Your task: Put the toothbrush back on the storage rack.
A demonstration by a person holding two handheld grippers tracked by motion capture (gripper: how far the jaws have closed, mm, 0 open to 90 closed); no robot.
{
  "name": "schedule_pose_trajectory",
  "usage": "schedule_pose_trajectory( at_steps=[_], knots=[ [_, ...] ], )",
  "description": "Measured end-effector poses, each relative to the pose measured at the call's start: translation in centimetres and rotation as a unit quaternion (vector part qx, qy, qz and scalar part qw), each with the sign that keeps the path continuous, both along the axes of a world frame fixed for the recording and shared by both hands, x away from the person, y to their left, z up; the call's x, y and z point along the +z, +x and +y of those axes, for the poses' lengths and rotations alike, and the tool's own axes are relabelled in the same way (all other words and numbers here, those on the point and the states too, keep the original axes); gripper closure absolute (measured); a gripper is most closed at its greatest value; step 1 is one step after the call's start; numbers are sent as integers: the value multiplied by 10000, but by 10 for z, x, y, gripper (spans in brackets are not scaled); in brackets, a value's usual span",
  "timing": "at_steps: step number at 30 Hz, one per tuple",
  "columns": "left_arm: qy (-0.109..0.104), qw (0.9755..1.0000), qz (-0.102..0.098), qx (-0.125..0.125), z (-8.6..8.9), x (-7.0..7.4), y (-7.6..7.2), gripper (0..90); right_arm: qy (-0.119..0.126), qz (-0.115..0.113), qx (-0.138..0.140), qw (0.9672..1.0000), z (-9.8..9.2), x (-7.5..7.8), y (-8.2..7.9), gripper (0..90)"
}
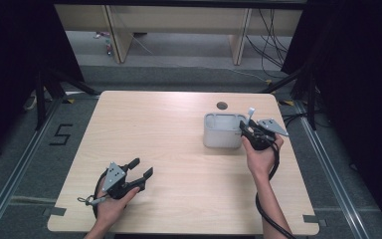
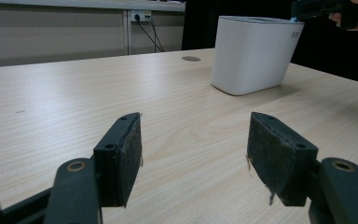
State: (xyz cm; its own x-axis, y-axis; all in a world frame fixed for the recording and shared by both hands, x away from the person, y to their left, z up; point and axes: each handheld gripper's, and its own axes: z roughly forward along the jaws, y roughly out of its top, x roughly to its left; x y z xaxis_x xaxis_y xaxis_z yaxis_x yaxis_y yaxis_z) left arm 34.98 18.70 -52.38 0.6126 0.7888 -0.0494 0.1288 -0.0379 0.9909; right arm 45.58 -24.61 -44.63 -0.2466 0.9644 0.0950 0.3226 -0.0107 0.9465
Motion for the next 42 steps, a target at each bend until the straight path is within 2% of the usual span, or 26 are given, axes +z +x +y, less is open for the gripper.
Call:
schedule_pose_trajectory(
  at_steps=[1, 4, 5, 6, 7, 8, 12, 13, 14, 16, 19, 21, 23, 24, 25, 26, 27, 28, 29, 30, 31, 32, 37, 39, 40, 42],
  knots=[
    [-6, 10000, 4, 4, 0, 0, 0, 352, 69, 25, -73, 9999, 1, 1, -2, 580],
    [21, 10000, -16, -4, 0, 0, 0, 352, -105, -53, -23, 9999, -2, 3, -3, 561],
    [5, 10000, -1, 1, 0, 0, 0, 352, -24, 14, -35, 10000, -1, 3, -4, 557],
    [-1, 10000, 7, 4, 0, 0, 0, 352, -34, -17, -47, 10000, -2, 4, -5, 550],
    [22, 10000, -2, -1, 0, 0, 0, 352, 105, 56, -74, 9999, -1, 4, -7, 543],
    [25, 10000, -13, -4, 0, 0, 0, 352, -54, 11, -21, 10000, -4, 5, -6, 540],
    [-41, 10000, 17, 22, 0, 0, 0, 351, 42, 84, -28, 10000, -5, 5, -11, 530],
    [-30, 10000, 9, 18, 0, 0, 0, 351, -31, 18, -38, 10000, -6, 4, -12, 529],
    [-34, 10000, 2, 13, 0, 0, 0, 350, 9, 100, 14, 9999, -7, 4, -13, 528],
    [-56, 10000, 31, 28, 0, 0, 0, 350, 49, 113, -17, 9999, -8, 3, -16, 525],
    [-19, 10000, 1, 11, 0, 0, 0, 351, -69, 144, -25, 9999, -10, 3, -20, 515],
    [11, 10000, 30, 36, 1, 0, -1, 350, 25, 137, 20, 9999, -9, 2, -23, 514],
    [-31, 10000, 6, 9, 0, 0, 0, 350, 21, 172, 25, 9998, -9, 2, -26, 511],
    [-13, 9997, 221, 123, 0, 1, -4, 349, 52, 154, 4, 9999, -10, 2, -27, 509],
    [-19, 9998, 172, 100, 1, 1, -3, 349, -72, 175, 42, 9998, -11, 2, -28, 507],
    [-23, 9998, 186, 110, 0, 1, -3, 349, -13, 219, 107, 9997, -11, 2, -29, 506],
    [-23, 9997, 192, 114, 0, 1, -3, 349, 48, 230, 39, 9997, -10, 2, -32, 505],
    [-23, 10000, 7, 10, 1, 0, 0, 349, 19, 238, 37, 9997, -10, 2, -33, 504],
    [-12, 9999, 90, 64, 1, 0, -2, 349, -36, 174, 121, 9998, -12, 0, -33, 502],
    [-4, 9997, 208, 121, 0, 1, -4, 349, 46, 234, 67, 9997, -10, 0, -35, 501],
    [4, 9997, 196, 115, 1, 1, -4, 349, -139, 232, 66, 9996, -12, 1, -37, 501],
    [-22, 9998, 181, 111, 0, 1, -3, 349, 1, 259, 118, 9996, -11, 0, -38, 500],
    [-23, 9998, 186, 111, 1, 1, -3, 349, -82, 177, 178, 9997, -13, -5, -44, 501],
    [5, 9998, 147, 101, 1, 1, -3, 349, -5, 302, 122, 9995, -13, -7, -48, 501],
    [-4, 9998, 171, 113, 0, 1, -3, 349, -38, 306, 219, 9993, -15, -8, -48, 502],
    [-13, 9997, 197, 108, 0, 1, -4, 349, -39, 308, 164, 9994, -15, -10, -52, 501]
  ],
)
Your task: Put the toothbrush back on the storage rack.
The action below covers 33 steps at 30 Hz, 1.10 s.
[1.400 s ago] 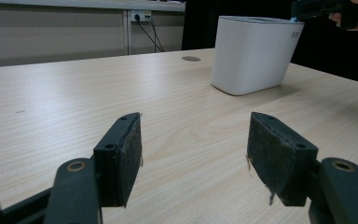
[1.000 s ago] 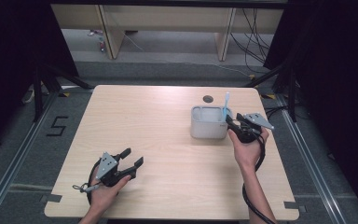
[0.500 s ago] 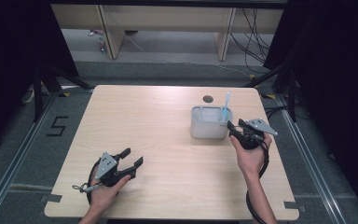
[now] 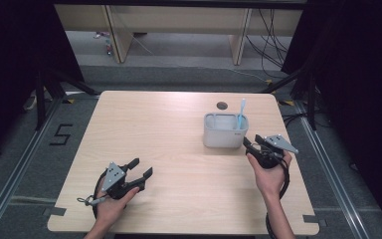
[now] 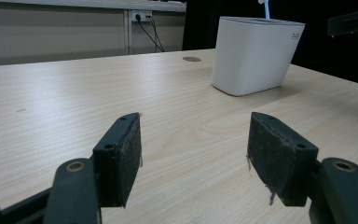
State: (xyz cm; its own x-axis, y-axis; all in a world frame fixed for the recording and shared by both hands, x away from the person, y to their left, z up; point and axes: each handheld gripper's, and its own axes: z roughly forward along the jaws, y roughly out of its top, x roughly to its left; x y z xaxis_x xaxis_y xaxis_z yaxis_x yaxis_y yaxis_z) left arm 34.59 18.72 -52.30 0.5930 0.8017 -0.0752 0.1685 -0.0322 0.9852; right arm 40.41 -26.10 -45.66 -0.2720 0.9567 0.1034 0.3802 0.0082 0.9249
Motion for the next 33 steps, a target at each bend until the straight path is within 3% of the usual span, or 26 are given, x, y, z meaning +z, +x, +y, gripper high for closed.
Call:
schedule_pose_trajectory(
  at_steps=[1, 3, 4, 6, 7, 9, 10, 13, 15, 16, 22, 24, 25, 26, 27, 30, 31, 32, 33],
  knots=[
    [0, 10000, 1, 1, 0, 0, 0, 349, 63, 25, 46, 10000, 0, -1, -2, 502],
    [17, 10000, -27, -2, 0, 0, 1, 349, -49, 11, 76, 10000, -2, -2, -5, 501],
    [17, 10000, -26, -2, 0, 0, 1, 349, 71, 39, 47, 10000, 0, -4, -7, 502],
    [1, 10000, -5, 0, 0, 0, 0, 349, -86, 39, 124, 9999, -2, -6, -9, 501],
    [1, 10000, 1, 0, 0, 0, 0, 349, 26, 94, 78, 9999, 0, -8, -12, 501],
    [-3, 10000, 7, 2, 0, 0, 0, 349, -87, 64, 134, 9999, -3, -10, -14, 501],
    [1, 10000, 9, 6, 0, 0, 0, 349, -19, 150, 174, 9997, -3, -11, -15, 501],
    [3, 10000, 4, 5, 0, 0, 0, 349, -44, 186, 81, 9998, -4, -16, -20, 503],
    [-5, 10000, 6, 6, 0, 0, 0, 349, -55, 164, 211, 9996, -6, -20, -21, 502],
    [-5, 10000, 11, 11, 0, 0, 0, 349, -70, 291, 91, 9995, -5, -20, -25, 502],
    [12, 10000, 22, 15, 0, 0, 0, 350, -67, 260, 187, 9995, -7, -30, -32, 502],
    [14, 10000, 33, 21, 0, 0, 0, 350, -116, 339, 208, 9991, -8, -33, -35, 502],
    [11, 10000, 25, 17, 0, 0, -1, 350, -27, 394, 103, 9992, -7, -34, -38, 501],
    [13, 10000, 21, 14, 0, 0, -1, 350, -133, 310, 167, 9993, -9, -37, -37, 501],
    [15, 10000, 21, 14, 0, 0, -1, 350, -143, 372, 226, 9989, -11, -38, -38, 502],
    [18, 10000, 29, 19, 0, 0, -1, 350, 12, 430, 79, 9990, -9, -43, -42, 501],
    [34, 10000, 30, 17, 0, 0, -1, 350, -174, 380, 150, 9990, -12, -43, -41, 501],
    [36, 10000, 24, 16, 0, 0, -1, 350, 18, 466, 95, 9989, -9, -45, -43, 501],
    [43, 10000, 23, 15, 0, 0, -1, 350, -97, 414, 186, 9989, -12, -45, -43, 502]
  ],
)
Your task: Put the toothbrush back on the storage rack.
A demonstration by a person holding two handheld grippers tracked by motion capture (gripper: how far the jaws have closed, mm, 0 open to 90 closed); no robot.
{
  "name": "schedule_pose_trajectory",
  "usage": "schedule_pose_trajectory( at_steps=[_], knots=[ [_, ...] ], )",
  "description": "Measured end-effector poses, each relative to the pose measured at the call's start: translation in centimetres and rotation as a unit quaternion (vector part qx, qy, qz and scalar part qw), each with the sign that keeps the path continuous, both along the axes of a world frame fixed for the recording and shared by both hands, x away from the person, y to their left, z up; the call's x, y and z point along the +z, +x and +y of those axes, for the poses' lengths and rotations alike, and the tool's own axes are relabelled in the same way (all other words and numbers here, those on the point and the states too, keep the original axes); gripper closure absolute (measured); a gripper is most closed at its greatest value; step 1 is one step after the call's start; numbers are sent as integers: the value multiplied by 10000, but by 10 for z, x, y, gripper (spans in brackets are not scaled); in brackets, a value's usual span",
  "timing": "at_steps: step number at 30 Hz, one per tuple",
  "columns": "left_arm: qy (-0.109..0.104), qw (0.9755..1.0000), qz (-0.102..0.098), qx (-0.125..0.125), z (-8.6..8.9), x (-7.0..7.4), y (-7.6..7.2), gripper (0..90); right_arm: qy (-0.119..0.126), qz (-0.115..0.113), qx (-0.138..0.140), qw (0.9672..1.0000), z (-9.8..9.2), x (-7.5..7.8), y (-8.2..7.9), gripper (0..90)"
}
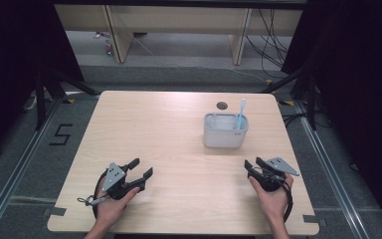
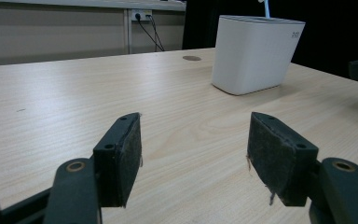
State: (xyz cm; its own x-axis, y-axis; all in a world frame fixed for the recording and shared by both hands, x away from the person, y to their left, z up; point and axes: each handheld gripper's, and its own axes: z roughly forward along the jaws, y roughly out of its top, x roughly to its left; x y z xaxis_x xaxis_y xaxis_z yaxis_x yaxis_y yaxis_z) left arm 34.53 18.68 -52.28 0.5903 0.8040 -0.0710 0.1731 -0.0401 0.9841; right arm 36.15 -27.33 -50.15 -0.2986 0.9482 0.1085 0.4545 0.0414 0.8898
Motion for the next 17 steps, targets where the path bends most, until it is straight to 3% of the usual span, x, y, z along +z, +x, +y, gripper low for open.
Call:
schedule_pose_trajectory(
  at_steps=[3, 4, 5, 9, 10, 16, 17],
  knots=[
    [-14, 10000, 8, 3, 0, 0, 0, 350, 192, 36, -83, 9998, 1, -2, -2, 504],
    [-16, 10000, 3, 0, 0, 0, 0, 350, -61, -106, -60, 9999, -2, -4, -1, 505],
    [-22, 10000, 5, 4, 0, 0, 0, 349, 33, -11, -24, 10000, -2, -5, -1, 505],
    [0, 10000, -7, -20, 0, 0, 0, 347, 134, -24, -70, 9999, -1, -9, -3, 505],
    [-9, 10000, -1, -18, 0, 0, 0, 347, -6, -82, -99, 9999, -2, -10, -3, 504],
    [2, 10000, -4, -31, 0, 0, 0, 347, 34, -34, -73, 10000, -3, -10, -4, 502],
    [20, 9998, -166, -116, 1, 0, 3, 347, 143, 14, -80, 9999, -2, -9, -4, 502]
  ],
)
